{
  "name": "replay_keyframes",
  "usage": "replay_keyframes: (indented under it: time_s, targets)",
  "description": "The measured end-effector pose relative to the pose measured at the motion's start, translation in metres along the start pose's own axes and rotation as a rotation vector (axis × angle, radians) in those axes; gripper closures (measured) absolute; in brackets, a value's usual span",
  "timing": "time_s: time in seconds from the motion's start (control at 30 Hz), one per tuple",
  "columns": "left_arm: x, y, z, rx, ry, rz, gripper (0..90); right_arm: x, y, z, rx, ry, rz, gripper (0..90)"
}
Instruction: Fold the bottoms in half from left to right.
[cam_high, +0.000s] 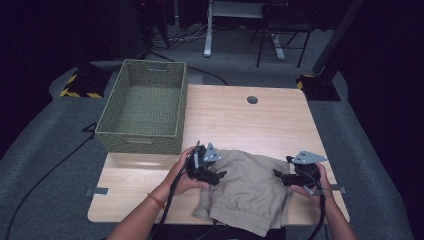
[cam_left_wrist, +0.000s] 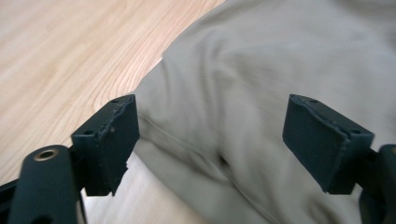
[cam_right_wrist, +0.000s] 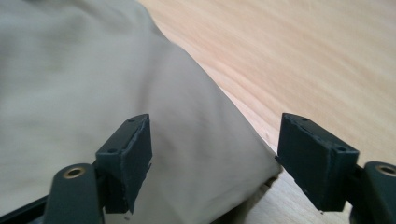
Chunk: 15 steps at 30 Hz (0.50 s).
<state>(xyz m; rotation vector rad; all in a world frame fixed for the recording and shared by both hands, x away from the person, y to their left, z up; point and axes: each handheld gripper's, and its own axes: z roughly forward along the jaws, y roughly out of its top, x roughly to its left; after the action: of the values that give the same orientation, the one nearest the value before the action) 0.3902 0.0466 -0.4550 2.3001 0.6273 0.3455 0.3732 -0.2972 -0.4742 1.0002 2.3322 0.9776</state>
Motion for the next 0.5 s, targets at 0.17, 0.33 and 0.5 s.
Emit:
replay_keyframes:
  time_s: [0.17,0.33,0.5]
  targets:
    - [0.025,0.002,0.037,0.058,0.048,-0.01,15.0,-0.012,-0.007,0.018,0.062,0.058,0.056,18.3]
    - [0.042,0.003,0.057,0.101,0.02,-0.087,1.3,-0.016,-0.006,0.026,0.087,0.13,0.046,26.8]
    - [0.051,-0.004,0.065,0.089,-0.028,-0.159,0.0,-0.017,-0.003,0.027,0.087,0.169,0.025,36.8]
